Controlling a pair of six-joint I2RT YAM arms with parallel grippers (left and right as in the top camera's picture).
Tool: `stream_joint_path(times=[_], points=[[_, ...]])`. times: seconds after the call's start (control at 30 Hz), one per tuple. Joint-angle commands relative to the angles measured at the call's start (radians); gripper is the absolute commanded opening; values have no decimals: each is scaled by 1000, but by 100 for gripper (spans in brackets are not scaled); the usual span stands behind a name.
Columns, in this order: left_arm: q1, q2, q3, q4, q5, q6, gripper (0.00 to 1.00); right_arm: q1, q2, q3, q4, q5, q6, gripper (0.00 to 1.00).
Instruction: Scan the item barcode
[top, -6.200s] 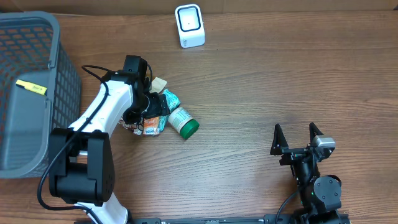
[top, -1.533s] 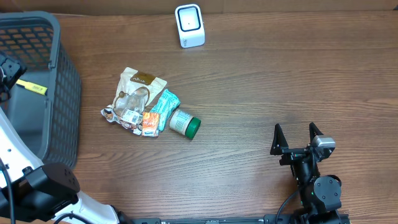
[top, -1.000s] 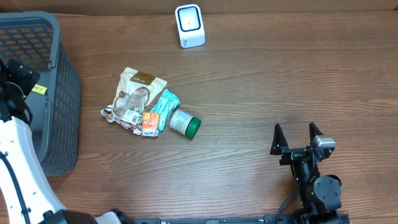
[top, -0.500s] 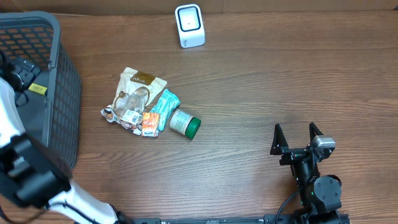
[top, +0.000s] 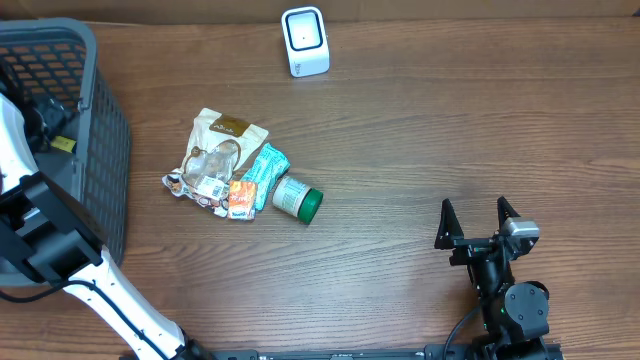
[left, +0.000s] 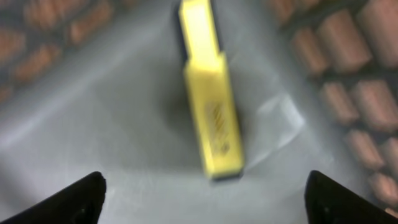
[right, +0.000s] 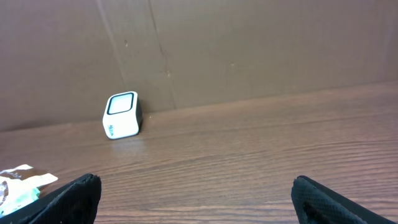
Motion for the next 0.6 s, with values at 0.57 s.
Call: stream_joint_path(times=[0.57], points=[[-12, 109, -7, 40, -24, -2, 79, 0, -2, -10, 6, 14, 4, 100]])
